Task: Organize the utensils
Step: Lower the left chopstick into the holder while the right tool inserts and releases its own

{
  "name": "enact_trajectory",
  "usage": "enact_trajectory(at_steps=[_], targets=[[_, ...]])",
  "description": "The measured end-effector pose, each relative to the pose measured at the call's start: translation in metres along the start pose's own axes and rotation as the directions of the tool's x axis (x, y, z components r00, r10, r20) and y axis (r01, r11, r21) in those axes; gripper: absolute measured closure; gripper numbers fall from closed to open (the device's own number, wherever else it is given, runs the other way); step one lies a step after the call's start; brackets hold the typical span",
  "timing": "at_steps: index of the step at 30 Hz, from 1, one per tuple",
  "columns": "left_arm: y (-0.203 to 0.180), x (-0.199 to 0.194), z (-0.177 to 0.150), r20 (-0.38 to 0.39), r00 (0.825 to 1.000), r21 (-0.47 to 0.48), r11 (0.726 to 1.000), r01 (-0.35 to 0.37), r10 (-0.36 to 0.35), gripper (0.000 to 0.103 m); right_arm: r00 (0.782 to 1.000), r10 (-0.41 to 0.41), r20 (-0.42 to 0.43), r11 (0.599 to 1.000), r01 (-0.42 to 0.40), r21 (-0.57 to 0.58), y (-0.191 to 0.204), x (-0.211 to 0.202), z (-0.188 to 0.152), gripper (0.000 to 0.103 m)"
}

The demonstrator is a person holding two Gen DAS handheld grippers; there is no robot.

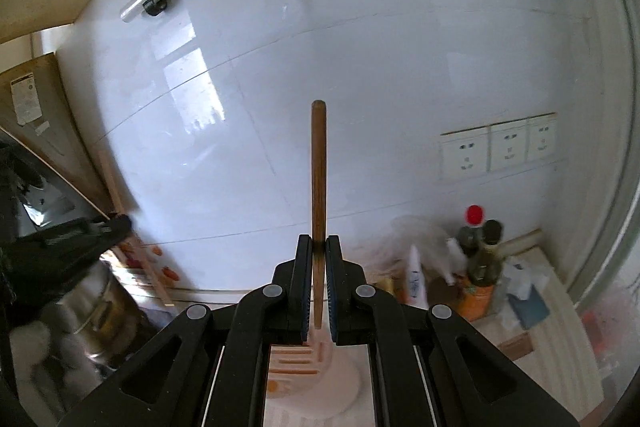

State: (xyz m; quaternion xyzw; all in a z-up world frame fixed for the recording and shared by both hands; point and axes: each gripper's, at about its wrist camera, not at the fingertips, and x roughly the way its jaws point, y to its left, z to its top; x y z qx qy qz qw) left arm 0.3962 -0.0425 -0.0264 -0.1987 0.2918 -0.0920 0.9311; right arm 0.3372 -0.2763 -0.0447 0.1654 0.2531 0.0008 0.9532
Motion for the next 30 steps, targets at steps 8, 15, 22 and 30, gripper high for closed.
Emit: enact_trajectory(at_steps=[8,15,22,30], targets=[[0.008,0.049,-0.010,-0.024,1.000,0.027,1.000,0.005,-0.004,0.099,0.998,0.016,-0.068,1.000,-0.016,0.001,0.007,0.039,-0.011,0.096],[0.017,0.080,-0.029,-0.058,0.998,0.069,0.997,-0.024,0.028,0.099,0.989,0.017,-0.146,1.000,-0.013,0.026,0.003,0.070,-0.028,0.096],[0.022,0.096,-0.046,-0.090,0.993,0.116,0.991,-0.062,0.073,0.099,0.977,0.016,-0.214,0.999,-0.009,0.037,-0.001,0.095,-0.043,0.096],[0.009,0.075,-0.046,-0.108,0.981,0.217,0.967,-0.135,0.161,0.043,0.952,0.024,-0.306,0.998,-0.006,0.058,-0.003,0.115,-0.050,0.082]])
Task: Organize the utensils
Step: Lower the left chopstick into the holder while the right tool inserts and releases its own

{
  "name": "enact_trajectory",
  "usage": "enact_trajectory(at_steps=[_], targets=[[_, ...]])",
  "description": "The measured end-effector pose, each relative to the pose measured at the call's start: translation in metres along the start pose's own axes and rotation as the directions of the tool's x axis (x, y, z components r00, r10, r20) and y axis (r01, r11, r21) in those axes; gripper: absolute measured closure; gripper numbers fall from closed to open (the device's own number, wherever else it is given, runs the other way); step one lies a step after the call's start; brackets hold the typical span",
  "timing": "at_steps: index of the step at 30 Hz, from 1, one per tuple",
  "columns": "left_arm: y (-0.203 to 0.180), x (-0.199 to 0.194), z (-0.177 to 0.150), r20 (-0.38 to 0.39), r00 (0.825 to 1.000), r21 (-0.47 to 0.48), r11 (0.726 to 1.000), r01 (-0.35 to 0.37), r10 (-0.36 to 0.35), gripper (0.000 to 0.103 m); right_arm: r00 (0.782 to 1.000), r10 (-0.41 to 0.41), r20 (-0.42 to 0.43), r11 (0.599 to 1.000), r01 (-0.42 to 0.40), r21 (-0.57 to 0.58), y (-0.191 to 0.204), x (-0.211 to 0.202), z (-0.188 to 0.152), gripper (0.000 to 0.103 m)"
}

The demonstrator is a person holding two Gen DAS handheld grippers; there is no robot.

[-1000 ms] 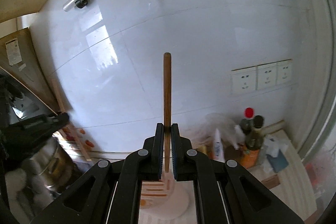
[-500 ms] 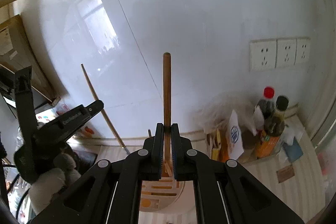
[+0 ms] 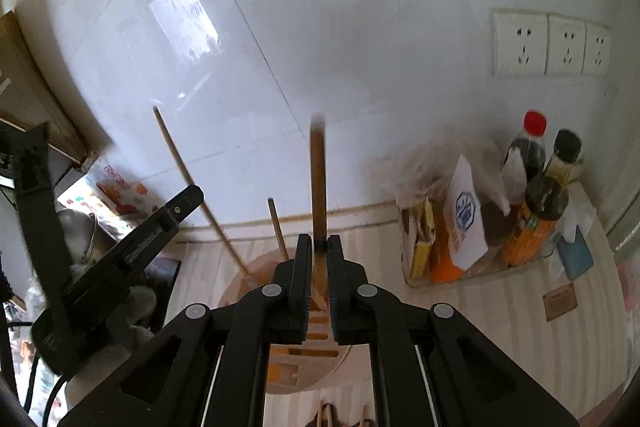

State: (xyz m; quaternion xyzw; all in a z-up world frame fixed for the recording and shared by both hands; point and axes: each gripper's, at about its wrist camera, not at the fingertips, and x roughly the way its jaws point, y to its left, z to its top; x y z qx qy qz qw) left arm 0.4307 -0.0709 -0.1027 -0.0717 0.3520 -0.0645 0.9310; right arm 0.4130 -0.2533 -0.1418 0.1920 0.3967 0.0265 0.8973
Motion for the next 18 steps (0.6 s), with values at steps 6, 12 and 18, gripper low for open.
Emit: enact_trajectory(at_steps=[6,12,18], targets=[[0.018,-0.059,0.014,0.115,0.985,-0.011,0.991,-0.130,0.131,0.001,0.998,-0.012,0.066,1.000,0.011,0.011,0.003,-0.028,0.006,0.042],[0.034,-0.110,0.008,0.146,0.960,0.023,0.969,-0.244,0.239,0.000,0.992,-0.036,0.125,0.999,0.033,0.030,-0.005,-0.074,0.001,0.036],[0.050,-0.101,-0.064,-0.042,0.933,0.085,0.932,-0.352,0.356,0.000,0.997,-0.077,-0.009,0.997,0.077,0.031,-0.032,-0.076,-0.051,0.034]])
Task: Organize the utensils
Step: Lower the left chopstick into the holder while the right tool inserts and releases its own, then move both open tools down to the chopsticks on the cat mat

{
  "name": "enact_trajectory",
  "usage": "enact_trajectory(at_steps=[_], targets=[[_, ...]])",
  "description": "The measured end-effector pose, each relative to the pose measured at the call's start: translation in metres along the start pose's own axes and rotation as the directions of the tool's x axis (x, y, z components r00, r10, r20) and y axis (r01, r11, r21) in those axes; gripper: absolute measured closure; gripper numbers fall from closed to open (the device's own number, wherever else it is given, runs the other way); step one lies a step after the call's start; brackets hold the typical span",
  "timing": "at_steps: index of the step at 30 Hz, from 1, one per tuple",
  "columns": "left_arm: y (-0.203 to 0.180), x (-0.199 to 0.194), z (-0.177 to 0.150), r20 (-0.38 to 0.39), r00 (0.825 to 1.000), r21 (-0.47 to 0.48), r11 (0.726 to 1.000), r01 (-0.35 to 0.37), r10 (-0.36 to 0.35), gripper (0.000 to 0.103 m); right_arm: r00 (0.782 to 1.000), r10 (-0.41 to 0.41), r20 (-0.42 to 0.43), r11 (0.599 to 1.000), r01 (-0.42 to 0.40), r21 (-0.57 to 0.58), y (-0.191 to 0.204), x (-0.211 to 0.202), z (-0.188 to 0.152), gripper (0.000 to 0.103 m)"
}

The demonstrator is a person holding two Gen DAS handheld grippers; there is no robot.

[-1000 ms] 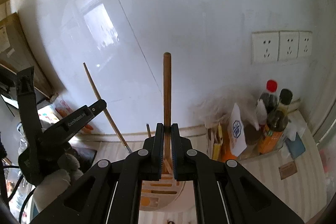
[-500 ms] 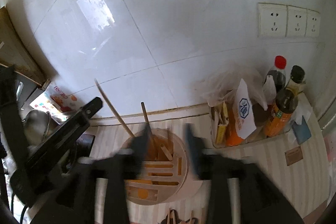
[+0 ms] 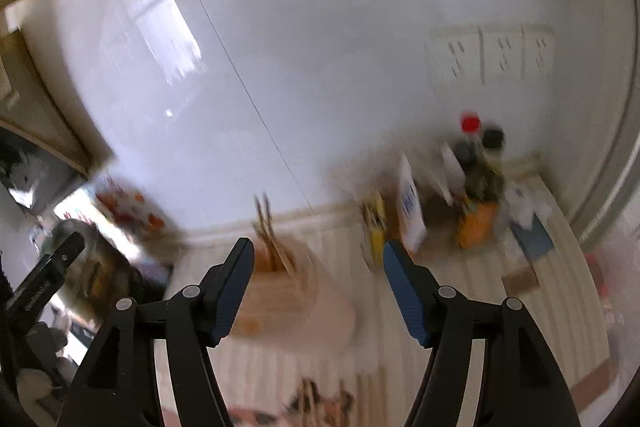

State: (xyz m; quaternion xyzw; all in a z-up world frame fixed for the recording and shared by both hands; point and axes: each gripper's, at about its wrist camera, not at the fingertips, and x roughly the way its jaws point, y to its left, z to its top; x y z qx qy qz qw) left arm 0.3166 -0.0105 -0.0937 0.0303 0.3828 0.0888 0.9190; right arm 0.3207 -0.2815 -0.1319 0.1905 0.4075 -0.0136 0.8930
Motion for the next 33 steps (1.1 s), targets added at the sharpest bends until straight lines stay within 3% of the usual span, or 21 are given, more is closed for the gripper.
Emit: enact_trajectory(at_steps=[3,6,10,12,13,15,21,22,24,26,27,29,33], targets=[[-0.009,0.033,-0.052,-0.146,0.988,0.059,0.998,-0.038,0.046,0.000,0.989,-0.042,-0.141,0.999,0.041,-0.012,-0.017,0.032,-0.041,0.034],[-0.020,0.076,-0.106,-0.310,0.948,0.114,0.993,-0.033,0.067,0.000,0.959,-0.096,-0.267,0.995,0.091,-0.030,-0.034,0.066,-0.083,0.034],[-0.035,0.118,-0.161,-0.465,0.882,0.167,0.986,0.007,0.073,0.000,0.873,-0.192,-0.449,0.981,0.178,-0.074,-0.065,0.119,-0.146,0.036],[-0.044,0.131,-0.185,-0.532,0.845,0.167,0.985,0.045,0.052,0.000,0.843,-0.200,-0.499,0.979,0.187,-0.077,-0.074,0.132,-0.166,0.043],[-0.050,0.133,-0.194,-0.551,0.833,0.167,0.984,0.064,0.039,0.000,0.828,-0.205,-0.522,0.978,0.189,-0.085,-0.077,0.138,-0.176,0.045],[-0.059,0.138,-0.207,-0.586,0.810,0.174,0.980,0.093,0.027,0.000,0.805,-0.227,-0.548,0.973,0.204,-0.104,-0.083,0.147,-0.190,0.058],[-0.070,0.150,-0.227,-0.624,0.781,0.204,0.971,0.126,0.030,0.000,0.737,-0.317,-0.597,0.948,0.258,-0.186,-0.098,0.162,-0.206,0.060],[-0.071,0.152,-0.229,-0.627,0.778,0.209,0.970,0.126,0.034,0.000,0.741,-0.319,-0.591,0.948,0.260,-0.186,-0.099,0.162,-0.206,0.057],[-0.065,0.154,-0.229,-0.628,0.778,0.194,0.973,0.126,0.024,0.000,0.719,-0.359,-0.595,0.933,0.280,-0.225,-0.104,0.164,-0.205,0.041],[-0.062,0.156,-0.229,-0.635,0.773,0.178,0.975,0.132,0.012,0.000,0.693,-0.386,-0.608,0.922,0.301,-0.242,-0.114,0.168,-0.205,0.011],[-0.060,0.158,-0.231,-0.636,0.772,0.173,0.976,0.134,0.007,0.000,0.679,-0.387,-0.623,0.921,0.310,-0.234,-0.123,0.172,-0.205,0.004],[-0.058,0.159,-0.230,-0.638,0.770,0.167,0.976,0.138,0.000,0.000,0.676,-0.297,-0.674,0.951,0.275,-0.143,-0.145,0.176,-0.203,0.000],[-0.055,0.162,-0.229,-0.635,0.772,0.160,0.977,0.140,-0.007,0.000,0.666,-0.303,-0.682,0.953,0.235,-0.193,-0.145,0.178,-0.198,0.000]])
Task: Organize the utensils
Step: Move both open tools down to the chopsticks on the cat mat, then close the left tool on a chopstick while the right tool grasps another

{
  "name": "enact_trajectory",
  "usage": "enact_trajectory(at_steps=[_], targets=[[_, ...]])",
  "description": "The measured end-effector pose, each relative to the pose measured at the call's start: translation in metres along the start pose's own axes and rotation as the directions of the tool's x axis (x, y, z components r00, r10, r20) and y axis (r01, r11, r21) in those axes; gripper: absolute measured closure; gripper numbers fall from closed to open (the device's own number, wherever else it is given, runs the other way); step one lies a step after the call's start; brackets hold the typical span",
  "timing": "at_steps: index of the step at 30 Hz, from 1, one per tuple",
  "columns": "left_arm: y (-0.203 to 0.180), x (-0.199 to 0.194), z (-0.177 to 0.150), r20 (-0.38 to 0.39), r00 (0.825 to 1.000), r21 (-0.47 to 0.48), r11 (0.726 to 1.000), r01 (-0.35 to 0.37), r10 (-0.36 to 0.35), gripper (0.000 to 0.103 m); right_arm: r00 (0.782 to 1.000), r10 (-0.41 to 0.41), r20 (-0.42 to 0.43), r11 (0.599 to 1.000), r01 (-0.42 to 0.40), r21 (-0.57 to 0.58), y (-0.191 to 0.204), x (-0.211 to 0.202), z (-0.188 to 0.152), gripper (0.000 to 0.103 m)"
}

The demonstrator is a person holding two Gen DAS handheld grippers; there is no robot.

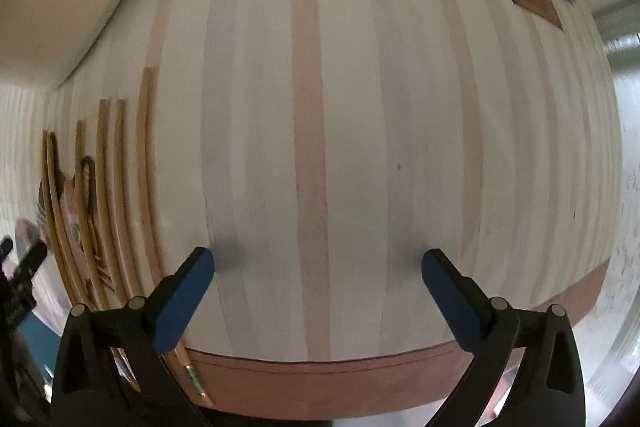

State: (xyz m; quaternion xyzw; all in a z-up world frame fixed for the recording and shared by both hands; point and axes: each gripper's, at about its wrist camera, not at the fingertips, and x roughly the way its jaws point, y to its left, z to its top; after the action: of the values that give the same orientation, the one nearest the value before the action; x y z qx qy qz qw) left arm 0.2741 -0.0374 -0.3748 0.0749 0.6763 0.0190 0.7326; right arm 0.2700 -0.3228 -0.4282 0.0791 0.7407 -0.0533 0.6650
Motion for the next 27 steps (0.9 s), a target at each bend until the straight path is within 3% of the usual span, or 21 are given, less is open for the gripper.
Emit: enact_trajectory(at_steps=[9,12,13,14,15,16,17,21,23,25,27], targets=[[0.011,0.008,0.007,-0.032,0.997,-0.049,0.996,0.068,-0.070,0.000,1.000,0.003,0.015,0.997,-0.004,0.074,-0.007,-0.005,0.026,0.000],[0.009,0.007,0.008,-0.056,0.991,-0.025,0.992,0.122,-0.124,0.010,1.000,0.010,0.018,0.999,-0.011,0.043,-0.001,-0.005,0.032,0.001],[0.006,0.003,0.007,-0.051,0.988,-0.016,0.989,0.147,-0.147,0.013,0.999,0.004,0.032,1.000,-0.005,0.022,0.004,-0.004,0.025,0.011],[0.000,-0.002,0.007,-0.041,0.983,-0.001,0.984,0.180,-0.180,0.013,0.999,0.011,0.051,1.000,-0.011,0.014,0.009,-0.011,0.021,0.033],[-0.006,-0.006,0.006,-0.033,0.979,0.012,0.979,0.204,-0.204,0.013,0.997,0.035,0.067,0.999,-0.035,0.006,0.012,-0.017,0.020,0.046],[-0.015,-0.011,0.007,-0.024,0.973,0.033,0.972,0.231,-0.230,0.013,0.994,0.090,0.070,0.996,-0.090,0.001,0.016,-0.022,0.019,0.069],[-0.022,-0.013,0.007,-0.020,0.970,0.049,0.969,0.242,-0.242,0.015,0.988,0.140,0.071,0.990,-0.141,0.014,0.018,-0.026,0.017,0.076],[-0.045,-0.010,0.009,-0.039,0.969,0.112,0.962,0.247,-0.245,0.051,0.979,0.179,0.094,0.984,-0.179,-0.003,0.036,-0.038,0.012,0.076],[-0.048,-0.012,0.011,-0.025,0.967,0.116,0.960,0.254,-0.252,0.062,0.975,0.202,0.091,0.979,-0.201,-0.012,0.043,-0.040,0.009,0.076],[-0.049,-0.015,0.012,-0.020,0.962,0.114,0.955,0.274,-0.273,0.099,0.975,0.206,0.084,0.978,-0.205,-0.024,0.052,-0.041,0.008,0.075],[-0.043,-0.013,0.012,-0.021,0.959,0.098,0.954,0.283,-0.283,0.099,0.974,0.215,0.079,0.977,-0.213,-0.027,0.058,-0.040,0.008,0.075]])
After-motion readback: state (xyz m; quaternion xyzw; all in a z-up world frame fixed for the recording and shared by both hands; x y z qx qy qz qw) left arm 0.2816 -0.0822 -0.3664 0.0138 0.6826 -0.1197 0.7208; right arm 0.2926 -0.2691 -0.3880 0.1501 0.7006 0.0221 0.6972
